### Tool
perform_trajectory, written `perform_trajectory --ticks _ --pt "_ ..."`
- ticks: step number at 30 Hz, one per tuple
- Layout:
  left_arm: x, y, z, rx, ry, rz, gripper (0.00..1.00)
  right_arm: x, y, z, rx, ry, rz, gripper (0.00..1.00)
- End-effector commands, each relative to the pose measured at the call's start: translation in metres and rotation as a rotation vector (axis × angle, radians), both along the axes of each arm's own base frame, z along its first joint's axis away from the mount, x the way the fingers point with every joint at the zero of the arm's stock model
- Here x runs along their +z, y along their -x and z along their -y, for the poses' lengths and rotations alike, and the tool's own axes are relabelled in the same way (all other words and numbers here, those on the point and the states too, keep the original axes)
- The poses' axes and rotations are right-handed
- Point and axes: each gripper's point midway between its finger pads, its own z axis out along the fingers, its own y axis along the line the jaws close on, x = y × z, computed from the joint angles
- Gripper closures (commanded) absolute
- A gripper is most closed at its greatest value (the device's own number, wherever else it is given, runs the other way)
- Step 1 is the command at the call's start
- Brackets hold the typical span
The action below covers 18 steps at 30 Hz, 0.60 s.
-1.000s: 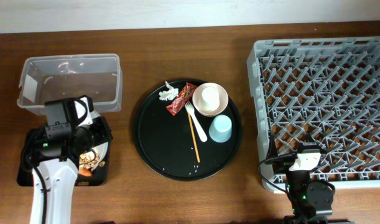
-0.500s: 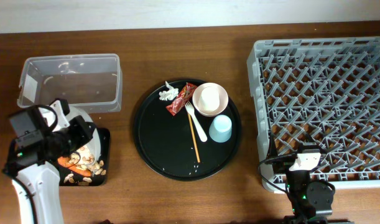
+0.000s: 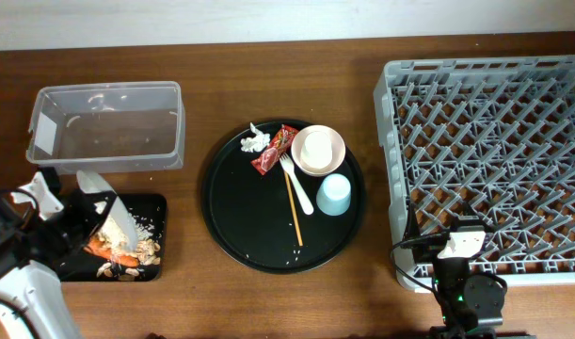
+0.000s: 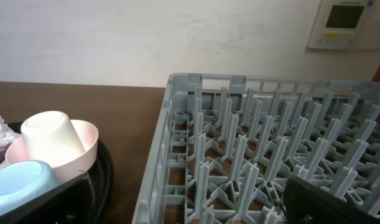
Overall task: Sort waste into correct bins and load items into the dishwasher rack
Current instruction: 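Tilt the plate to dump rice and mushrooms onto the black tray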
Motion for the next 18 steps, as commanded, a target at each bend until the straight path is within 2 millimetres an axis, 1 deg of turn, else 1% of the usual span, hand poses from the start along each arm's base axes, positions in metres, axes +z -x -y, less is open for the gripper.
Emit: perform_trajectory --ticks 1,6,9,11,14,16,18 --pt "0.013 0.002 -0.001 -0.024 0.025 0.084 1.0 -0.002 0.0 0.004 -0.019 0.004 -0.004 0.01" --pt "0.023 0.003 0.0 -0.037 0.07 0.139 1.0 -0.002 0.0 0.004 -0.019 0.004 -0.004 0.01" --pt "0.03 0.002 -0.001 -0.048 0.143 0.191 1.0 -0.002 0.0 0.004 -0.019 0.004 -0.004 0.01" --pt "0.035 0.002 -0.005 -0.045 0.201 0.227 1.0 -0.002 0.0 0.004 -0.019 0.004 -0.004 0.01" --pt "0.032 0.002 -0.013 -0.029 0.281 0.243 1.0 -0.002 0.0 0.004 -0.019 0.004 -0.004 0.01" --pt "0.036 0.002 -0.011 -0.057 0.33 0.289 1.0 -0.002 0.0 0.004 -0.019 0.004 -0.004 0.01" --pt "0.034 0.003 -0.016 -0.042 0.358 0.289 1.0 -0.002 0.0 0.004 -0.019 0.004 -0.004 0.01"
